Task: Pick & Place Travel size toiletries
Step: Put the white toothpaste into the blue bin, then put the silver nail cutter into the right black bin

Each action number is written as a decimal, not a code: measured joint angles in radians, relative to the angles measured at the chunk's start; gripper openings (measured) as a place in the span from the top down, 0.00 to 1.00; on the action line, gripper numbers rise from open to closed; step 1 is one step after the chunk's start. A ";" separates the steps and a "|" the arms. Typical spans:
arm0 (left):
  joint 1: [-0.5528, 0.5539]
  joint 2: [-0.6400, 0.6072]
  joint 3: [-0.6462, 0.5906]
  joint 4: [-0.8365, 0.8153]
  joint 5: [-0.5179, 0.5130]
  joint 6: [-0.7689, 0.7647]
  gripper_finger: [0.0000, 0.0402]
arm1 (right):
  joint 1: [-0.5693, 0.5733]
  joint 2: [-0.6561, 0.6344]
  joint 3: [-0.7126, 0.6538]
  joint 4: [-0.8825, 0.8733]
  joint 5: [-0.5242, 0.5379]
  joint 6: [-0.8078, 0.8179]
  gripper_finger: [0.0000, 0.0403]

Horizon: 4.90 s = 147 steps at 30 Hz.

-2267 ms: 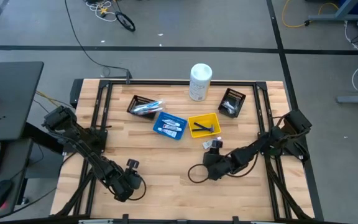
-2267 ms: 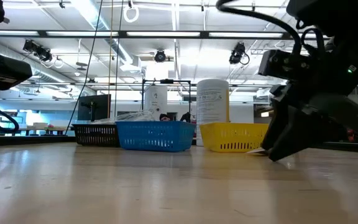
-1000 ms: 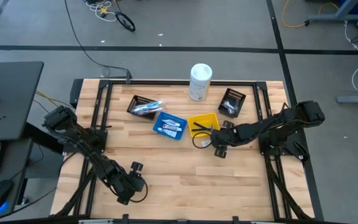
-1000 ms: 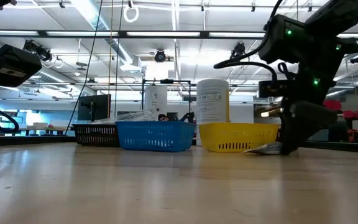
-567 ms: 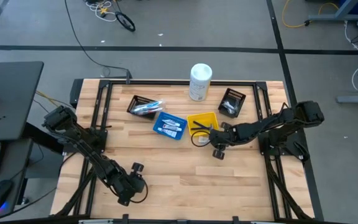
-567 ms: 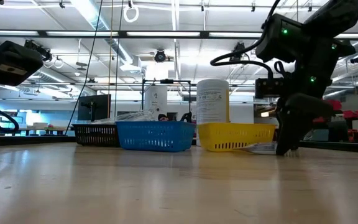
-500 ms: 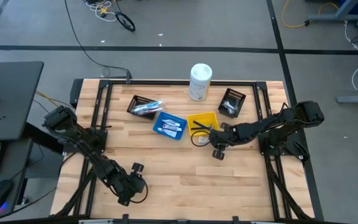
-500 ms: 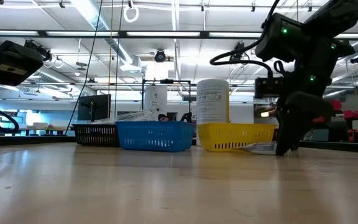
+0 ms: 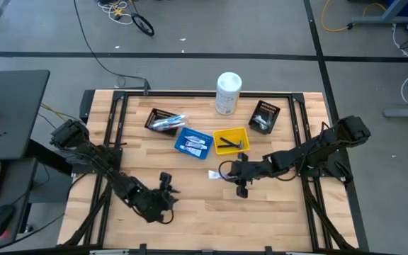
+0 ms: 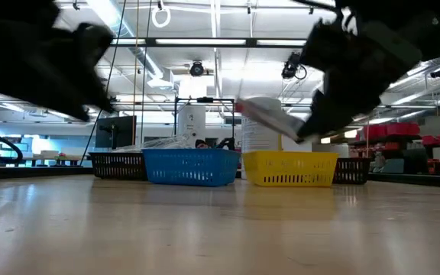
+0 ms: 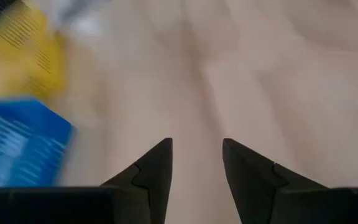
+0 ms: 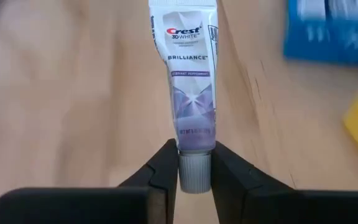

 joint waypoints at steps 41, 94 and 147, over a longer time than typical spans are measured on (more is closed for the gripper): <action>0.407 0.000 -0.001 0.558 0.398 0.696 0.91 | -0.016 -0.002 0.000 0.247 -0.158 -0.033 0.81; 0.703 -0.025 0.004 0.005 0.211 0.168 0.74 | -0.008 -0.002 -0.046 0.204 0.014 0.126 0.65; -0.056 -0.045 0.069 -0.523 0.531 0.004 0.69 | -0.007 -0.002 -0.047 0.239 0.280 0.223 0.65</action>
